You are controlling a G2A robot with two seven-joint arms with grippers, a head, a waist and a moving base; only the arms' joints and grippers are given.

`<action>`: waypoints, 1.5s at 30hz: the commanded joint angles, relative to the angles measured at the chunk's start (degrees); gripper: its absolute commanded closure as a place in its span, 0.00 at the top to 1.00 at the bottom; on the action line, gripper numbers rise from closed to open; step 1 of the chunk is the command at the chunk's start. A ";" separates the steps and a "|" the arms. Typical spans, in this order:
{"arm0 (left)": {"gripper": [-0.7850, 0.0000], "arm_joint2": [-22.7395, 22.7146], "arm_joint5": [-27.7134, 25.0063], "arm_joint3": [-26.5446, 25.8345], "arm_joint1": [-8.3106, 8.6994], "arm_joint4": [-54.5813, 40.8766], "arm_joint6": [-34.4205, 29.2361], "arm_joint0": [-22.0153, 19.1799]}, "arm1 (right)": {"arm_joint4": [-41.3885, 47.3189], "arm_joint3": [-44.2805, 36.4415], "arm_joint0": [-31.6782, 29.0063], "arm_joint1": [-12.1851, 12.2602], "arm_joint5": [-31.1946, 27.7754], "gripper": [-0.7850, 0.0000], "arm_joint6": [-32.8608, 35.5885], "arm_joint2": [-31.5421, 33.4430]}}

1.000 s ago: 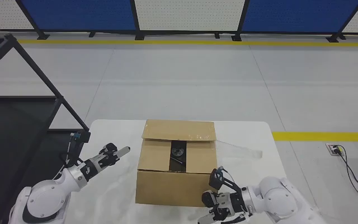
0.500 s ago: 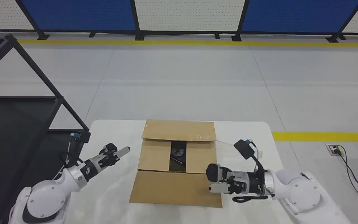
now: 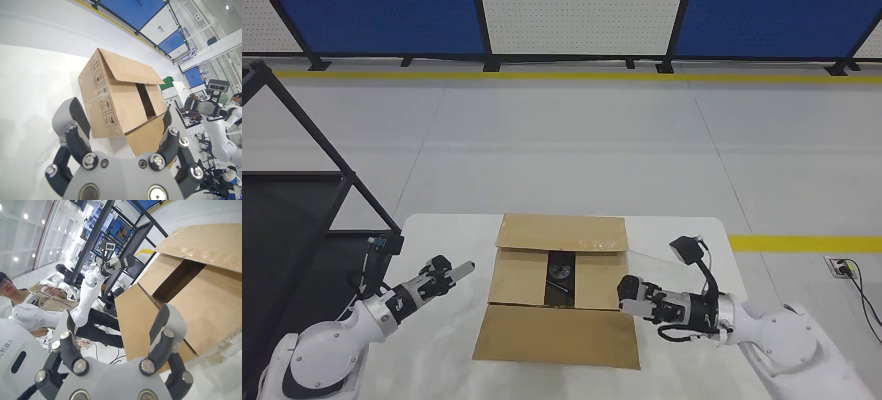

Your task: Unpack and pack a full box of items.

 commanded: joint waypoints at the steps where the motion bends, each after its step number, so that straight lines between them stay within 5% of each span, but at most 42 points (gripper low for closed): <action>1: 1.00 0.42 0.27 -0.35 0.03 -0.36 0.73 -0.10 | 3.00 1.14 0.60 -0.30 5.59 1.00 -2.71 -0.41; 9: 1.00 0.91 1.27 0.11 0.44 -3.03 0.82 -2.25 | 4.14 7.70 7.90 -2.25 26.93 1.00 -13.38 -4.99; 12: 1.00 0.82 1.64 -0.13 0.55 -3.17 1.18 -2.21 | 5.63 9.74 9.20 -2.74 29.66 1.00 -16.02 -5.11; 25: 1.00 0.93 1.78 -0.22 0.53 -3.32 1.71 -1.93 | 5.83 10.19 8.92 -2.81 30.39 1.00 -16.94 -5.13; 45: 1.00 2.02 3.39 -1.69 1.32 -3.99 4.34 -0.43 | 14.47 13.91 13.26 -6.11 30.63 1.00 -22.39 -7.69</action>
